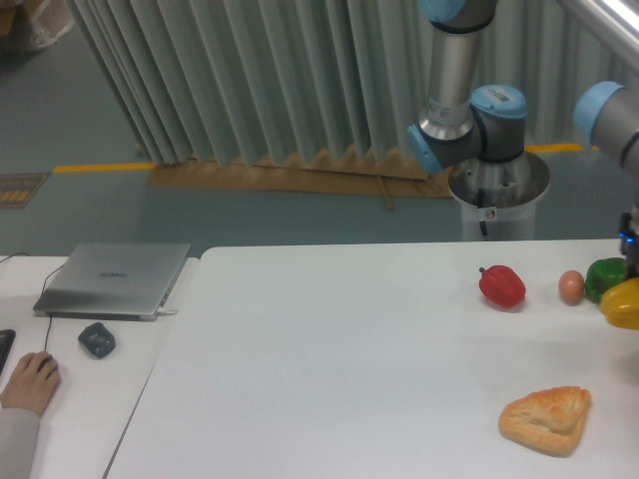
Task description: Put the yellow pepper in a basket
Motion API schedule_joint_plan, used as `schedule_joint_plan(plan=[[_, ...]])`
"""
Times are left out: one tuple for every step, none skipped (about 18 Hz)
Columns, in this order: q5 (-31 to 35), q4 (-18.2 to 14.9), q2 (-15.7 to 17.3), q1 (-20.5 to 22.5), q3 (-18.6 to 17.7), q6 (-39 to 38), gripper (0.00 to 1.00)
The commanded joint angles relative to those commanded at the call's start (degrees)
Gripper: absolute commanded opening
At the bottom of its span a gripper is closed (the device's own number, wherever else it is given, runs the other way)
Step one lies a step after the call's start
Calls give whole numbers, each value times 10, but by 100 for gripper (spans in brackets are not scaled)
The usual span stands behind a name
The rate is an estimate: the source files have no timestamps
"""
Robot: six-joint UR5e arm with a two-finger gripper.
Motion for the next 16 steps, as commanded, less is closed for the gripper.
schedule_joint_plan(plan=[[1, 1, -1, 7, 0, 9, 56], [1, 1, 2, 15, 1, 19, 56], [1, 0, 3, 22, 1, 33, 56], [1, -1, 5, 28, 2, 41, 56], [1, -1, 4, 31, 3, 44, 56], [2, 0, 2, 31, 5, 44, 56], [2, 2, -1, 32, 7, 45, 56], [2, 9, -3, 33, 8, 45, 56], [1, 21, -3, 41, 9, 45, 56], [-2, 28, -1, 51, 12, 45, 56], [-2, 31, 0, 53, 18, 45, 55], [-2, 33, 0, 52, 22, 43, 55], [-2, 44, -4, 52, 25, 38, 55], [-1, 80, -12, 48, 23, 34, 55], [0, 97, -18, 48, 22, 34, 55], [0, 103, -23, 48, 25, 33, 55]])
